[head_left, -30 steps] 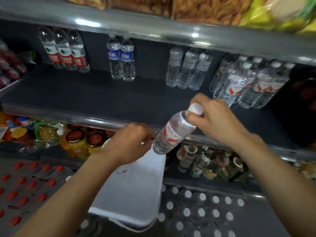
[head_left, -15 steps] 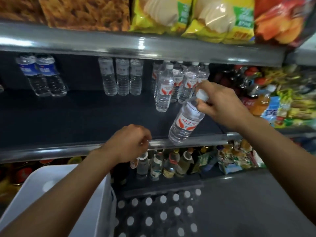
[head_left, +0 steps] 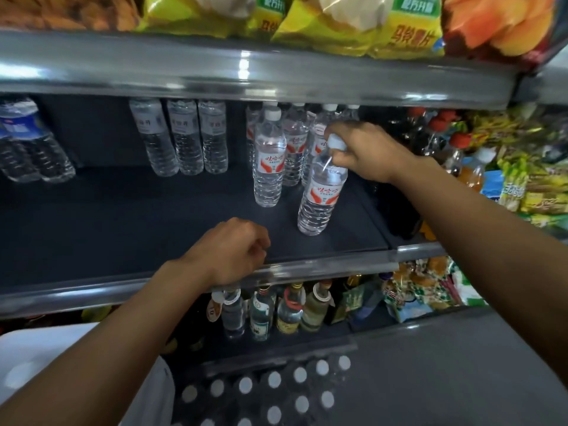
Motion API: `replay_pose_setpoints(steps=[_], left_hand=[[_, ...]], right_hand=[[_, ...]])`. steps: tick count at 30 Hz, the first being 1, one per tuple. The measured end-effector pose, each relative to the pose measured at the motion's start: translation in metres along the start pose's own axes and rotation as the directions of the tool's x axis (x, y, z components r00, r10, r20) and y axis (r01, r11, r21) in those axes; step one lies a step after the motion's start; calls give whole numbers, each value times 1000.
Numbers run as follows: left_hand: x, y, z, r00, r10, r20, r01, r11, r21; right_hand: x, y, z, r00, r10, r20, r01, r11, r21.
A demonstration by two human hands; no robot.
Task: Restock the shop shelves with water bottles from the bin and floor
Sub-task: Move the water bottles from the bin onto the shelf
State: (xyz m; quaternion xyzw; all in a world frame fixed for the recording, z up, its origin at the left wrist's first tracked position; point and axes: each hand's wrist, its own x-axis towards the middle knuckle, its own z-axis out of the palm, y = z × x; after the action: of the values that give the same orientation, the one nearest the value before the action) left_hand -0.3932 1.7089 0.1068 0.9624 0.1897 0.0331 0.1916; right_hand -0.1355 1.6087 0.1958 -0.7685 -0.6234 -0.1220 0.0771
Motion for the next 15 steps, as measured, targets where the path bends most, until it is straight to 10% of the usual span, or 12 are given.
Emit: replay_pose_setpoints(steps=[15], left_hand=[[18,-18,11,994,-110,-23,108,993,-51]], right_hand=[[110,39,37,996,-35,80,31,998,58]])
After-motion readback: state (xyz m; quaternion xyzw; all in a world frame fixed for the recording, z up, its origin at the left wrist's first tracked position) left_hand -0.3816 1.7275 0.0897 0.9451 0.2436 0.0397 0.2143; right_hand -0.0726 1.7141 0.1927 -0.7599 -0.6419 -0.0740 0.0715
